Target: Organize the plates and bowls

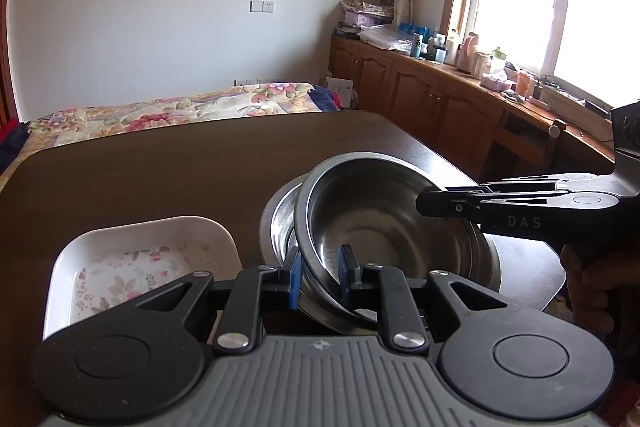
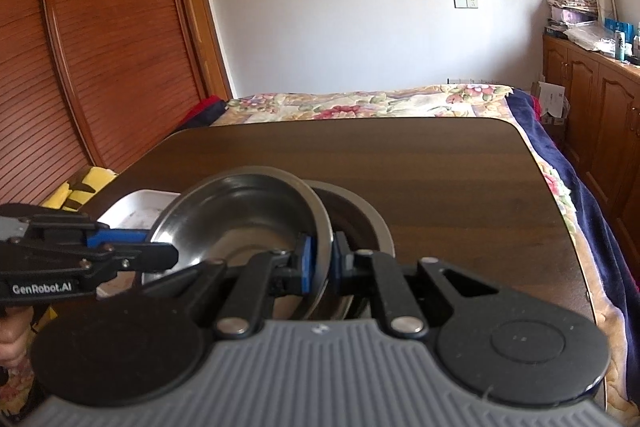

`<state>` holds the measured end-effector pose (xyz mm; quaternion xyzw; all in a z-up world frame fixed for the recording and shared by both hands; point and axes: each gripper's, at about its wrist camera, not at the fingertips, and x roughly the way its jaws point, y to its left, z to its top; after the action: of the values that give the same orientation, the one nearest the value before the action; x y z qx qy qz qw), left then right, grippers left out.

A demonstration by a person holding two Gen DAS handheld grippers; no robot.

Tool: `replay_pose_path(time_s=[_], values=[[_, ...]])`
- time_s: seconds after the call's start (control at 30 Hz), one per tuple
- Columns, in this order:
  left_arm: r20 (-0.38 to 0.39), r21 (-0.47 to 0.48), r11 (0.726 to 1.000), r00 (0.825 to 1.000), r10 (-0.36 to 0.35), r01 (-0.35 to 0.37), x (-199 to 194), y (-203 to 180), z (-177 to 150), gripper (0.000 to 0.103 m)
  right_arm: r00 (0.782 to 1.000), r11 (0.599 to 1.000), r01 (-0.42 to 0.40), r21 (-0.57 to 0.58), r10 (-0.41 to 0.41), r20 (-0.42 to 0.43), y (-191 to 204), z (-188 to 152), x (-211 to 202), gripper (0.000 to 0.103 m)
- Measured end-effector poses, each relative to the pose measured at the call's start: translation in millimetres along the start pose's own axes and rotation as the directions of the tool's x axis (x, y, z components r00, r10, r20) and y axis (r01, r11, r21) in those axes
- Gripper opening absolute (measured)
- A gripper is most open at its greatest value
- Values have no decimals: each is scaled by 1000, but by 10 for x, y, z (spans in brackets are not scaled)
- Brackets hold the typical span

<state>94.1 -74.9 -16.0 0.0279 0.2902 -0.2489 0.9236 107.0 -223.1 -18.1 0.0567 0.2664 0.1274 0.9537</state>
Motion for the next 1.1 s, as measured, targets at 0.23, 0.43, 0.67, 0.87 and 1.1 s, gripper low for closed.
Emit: replay_pose_path(time_s=[0.23,0.43,0.67,0.87,1.1], values=[[0,10,1000,1000,4,-4,17,-40,-10,47,1000,1000,10,-1,-10,17,13,-32,-26,15],[52,-12,1000,999,8,-7,-43,-5,-6,55,998,998,46,-42,-43,49,78,-63,-21,41],[137,-13,999,989,46,-45,-195,-45,-36,79,987,993,79,-84,-67,144,168,-75,-175,56],[190,-14,997,979,79,-78,-225,-64,-101,101,975,993,100,-61,-86,205,151,-160,-289,77],[212,-48,992,969,124,-117,-178,-18,-203,103,963,989,139,-57,-122,241,106,-303,-191,99]])
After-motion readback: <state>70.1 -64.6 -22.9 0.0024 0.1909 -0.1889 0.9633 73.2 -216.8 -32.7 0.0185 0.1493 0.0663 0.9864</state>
